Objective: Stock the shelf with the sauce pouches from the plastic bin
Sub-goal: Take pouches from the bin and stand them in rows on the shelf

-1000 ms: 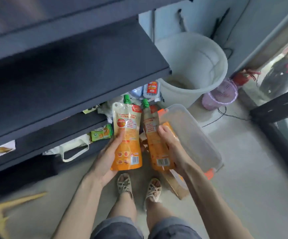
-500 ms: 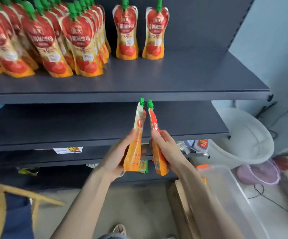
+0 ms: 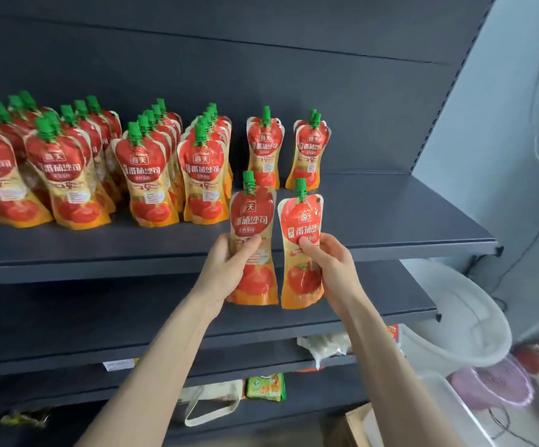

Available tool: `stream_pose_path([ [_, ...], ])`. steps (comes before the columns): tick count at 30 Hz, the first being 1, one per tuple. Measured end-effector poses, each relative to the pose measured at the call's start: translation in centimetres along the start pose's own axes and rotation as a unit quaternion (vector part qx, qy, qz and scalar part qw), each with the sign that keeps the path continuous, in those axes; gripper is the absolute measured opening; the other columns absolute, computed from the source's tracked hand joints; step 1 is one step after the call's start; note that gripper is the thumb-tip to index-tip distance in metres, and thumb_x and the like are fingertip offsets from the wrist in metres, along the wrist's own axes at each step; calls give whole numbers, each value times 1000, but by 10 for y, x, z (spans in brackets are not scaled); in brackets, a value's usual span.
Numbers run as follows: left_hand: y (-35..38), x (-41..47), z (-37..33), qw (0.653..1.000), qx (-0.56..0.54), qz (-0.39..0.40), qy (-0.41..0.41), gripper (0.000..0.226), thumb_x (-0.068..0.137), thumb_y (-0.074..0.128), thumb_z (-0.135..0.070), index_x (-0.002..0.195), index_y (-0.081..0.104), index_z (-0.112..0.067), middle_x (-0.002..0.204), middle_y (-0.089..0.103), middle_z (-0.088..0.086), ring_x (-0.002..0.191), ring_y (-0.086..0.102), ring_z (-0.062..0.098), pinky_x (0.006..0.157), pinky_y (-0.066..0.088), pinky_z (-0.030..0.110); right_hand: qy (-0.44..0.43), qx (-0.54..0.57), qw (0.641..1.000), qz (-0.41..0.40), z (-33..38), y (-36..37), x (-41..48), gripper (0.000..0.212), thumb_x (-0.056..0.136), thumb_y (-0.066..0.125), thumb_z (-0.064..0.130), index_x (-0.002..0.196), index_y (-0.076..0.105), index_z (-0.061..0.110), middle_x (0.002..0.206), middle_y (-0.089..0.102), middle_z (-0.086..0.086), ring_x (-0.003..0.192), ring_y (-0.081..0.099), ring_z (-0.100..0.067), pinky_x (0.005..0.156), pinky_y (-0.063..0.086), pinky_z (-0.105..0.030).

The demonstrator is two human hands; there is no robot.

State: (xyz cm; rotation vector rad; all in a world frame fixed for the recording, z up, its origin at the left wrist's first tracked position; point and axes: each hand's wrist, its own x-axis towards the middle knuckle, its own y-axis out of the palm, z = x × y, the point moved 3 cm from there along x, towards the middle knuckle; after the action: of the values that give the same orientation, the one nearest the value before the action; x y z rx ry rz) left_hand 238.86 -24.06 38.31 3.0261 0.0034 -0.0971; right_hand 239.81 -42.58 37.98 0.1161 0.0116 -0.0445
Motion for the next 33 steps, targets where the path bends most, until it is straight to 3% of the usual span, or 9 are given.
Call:
stream_pose_path([
  [2,-1,14,-9,1000,-9,13,17,27,84,64,-42,108,58,-32,103,69,-11,88,68,1,67,51,21,-27,-14,999,-20,11,-1,12,29,81,73,28,102,65,10,92,75,-5,82,72,-21,66,57,-31],
  [6,1,44,-24,998,3,-6,67,24,82,70,-29,103,59,-31,100,68,-11,89,67,1,63,51,15,-58,-23,996,-60,26,-7,40,32,78,76,27,102,64,10,96,74,-8,87,72,-24,72,58,-38],
  [10,8,75,-32,994,22,-35,101,25,79,74,-24,96,59,-33,93,67,-18,79,64,-9,54,47,6,-86,-26,993,-71,36,-12,71,25,77,77,24,97,67,14,92,75,-3,85,72,-21,68,58,-33],
  [15,18,118,-32,993,14,-53,106,21,76,77,-23,86,62,-34,77,70,-22,73,65,-10,52,47,8,-99,-11,992,-83,40,-22,116,23,77,77,24,95,66,15,89,75,-1,81,72,-19,61,56,-26],
  [19,25,152,-30,992,10,-75,105,22,76,76,-23,87,61,-35,84,67,-20,74,65,-8,53,46,9,-99,5,992,-79,40,-25,153,18,79,75,20,93,64,16,82,75,3,76,72,-14,56,54,-21],
  [22,31,177,-27,991,10,-89,101,24,78,76,-24,93,60,-33,92,67,-16,84,65,2,62,48,18,-98,11,992,-75,39,-27,181,17,80,74,17,91,63,15,83,74,2,75,72,-13,56,54,-22],
  [25,34,203,-25,990,7,-99,100,28,78,75,-24,101,60,-28,99,68,-10,93,63,7,70,50,24,-99,16,992,-72,37,-30,208,17,80,74,17,93,62,16,87,73,0,76,72,-13,60,56,-25],
  [33,35,233,-16,989,20,-77,125,32,82,71,-25,110,56,-33,109,66,-11,100,61,6,76,50,21,-114,-24,993,-30,19,-34,246,24,82,72,20,103,59,21,101,71,0,90,69,-14,73,57,-26],
])
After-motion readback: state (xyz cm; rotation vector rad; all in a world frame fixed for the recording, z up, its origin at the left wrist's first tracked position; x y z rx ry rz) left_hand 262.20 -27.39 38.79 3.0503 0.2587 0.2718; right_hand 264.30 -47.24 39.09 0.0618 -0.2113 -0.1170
